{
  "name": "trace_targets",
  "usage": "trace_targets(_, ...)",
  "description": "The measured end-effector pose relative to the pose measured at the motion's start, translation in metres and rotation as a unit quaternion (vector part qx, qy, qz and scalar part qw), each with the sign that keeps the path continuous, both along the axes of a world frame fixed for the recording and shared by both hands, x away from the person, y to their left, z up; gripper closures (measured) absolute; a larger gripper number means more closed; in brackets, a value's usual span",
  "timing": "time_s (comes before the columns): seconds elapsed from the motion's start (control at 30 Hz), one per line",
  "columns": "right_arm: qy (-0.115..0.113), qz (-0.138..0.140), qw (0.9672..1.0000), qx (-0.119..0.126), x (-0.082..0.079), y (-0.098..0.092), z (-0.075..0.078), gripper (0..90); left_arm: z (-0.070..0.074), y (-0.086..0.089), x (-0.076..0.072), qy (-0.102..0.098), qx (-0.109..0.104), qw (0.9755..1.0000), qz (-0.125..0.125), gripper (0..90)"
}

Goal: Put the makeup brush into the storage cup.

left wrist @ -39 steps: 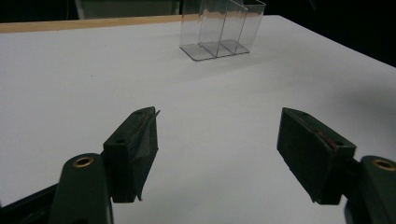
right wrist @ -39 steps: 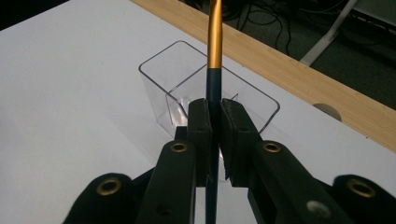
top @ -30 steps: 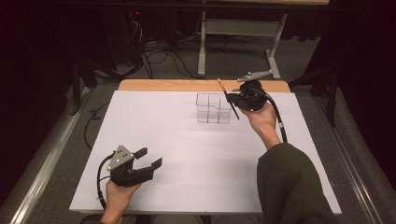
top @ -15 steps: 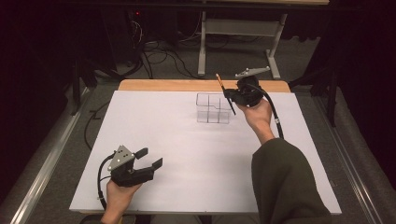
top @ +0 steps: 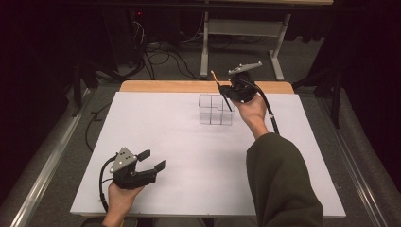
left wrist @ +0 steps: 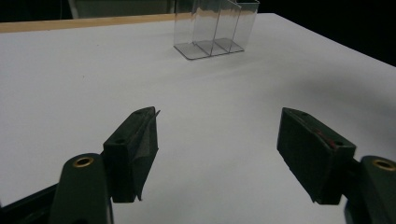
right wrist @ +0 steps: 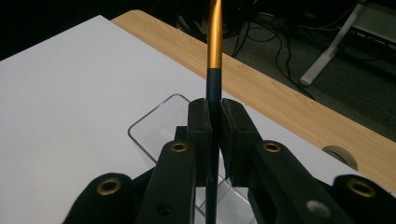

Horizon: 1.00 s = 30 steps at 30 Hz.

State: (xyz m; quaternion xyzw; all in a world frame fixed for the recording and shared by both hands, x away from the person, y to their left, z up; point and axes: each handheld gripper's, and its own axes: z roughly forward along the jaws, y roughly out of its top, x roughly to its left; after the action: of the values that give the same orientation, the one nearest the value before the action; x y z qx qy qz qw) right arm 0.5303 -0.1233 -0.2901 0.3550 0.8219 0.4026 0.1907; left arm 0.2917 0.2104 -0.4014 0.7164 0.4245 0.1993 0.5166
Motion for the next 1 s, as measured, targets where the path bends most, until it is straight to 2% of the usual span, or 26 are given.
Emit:
trace_targets(0.17,-0.007,0.001,1.0000,0.000,0.005,0.006,-0.004,84.7,0.000,0.001,0.000,0.000,-0.001,1.0000,0.001,29.5)
trace_targets(0.37,-0.011,-0.002,0.9998,-0.014,0.012,0.008,-0.011,84.8,0.000,-0.001,0.000,0.002,0.000,1.0000,-0.001,29.5)
trace_targets(0.5,-0.013,-0.009,0.9999,-0.005,0.016,0.008,-0.014,84.8,0.000,0.000,0.001,0.003,-0.003,1.0000,0.001,29.5)
trace_targets(1.0,-0.007,-0.016,0.9998,-0.011,0.021,0.007,-0.021,84.7,0.000,-0.002,0.001,0.001,0.002,1.0000,-0.003,29.6)
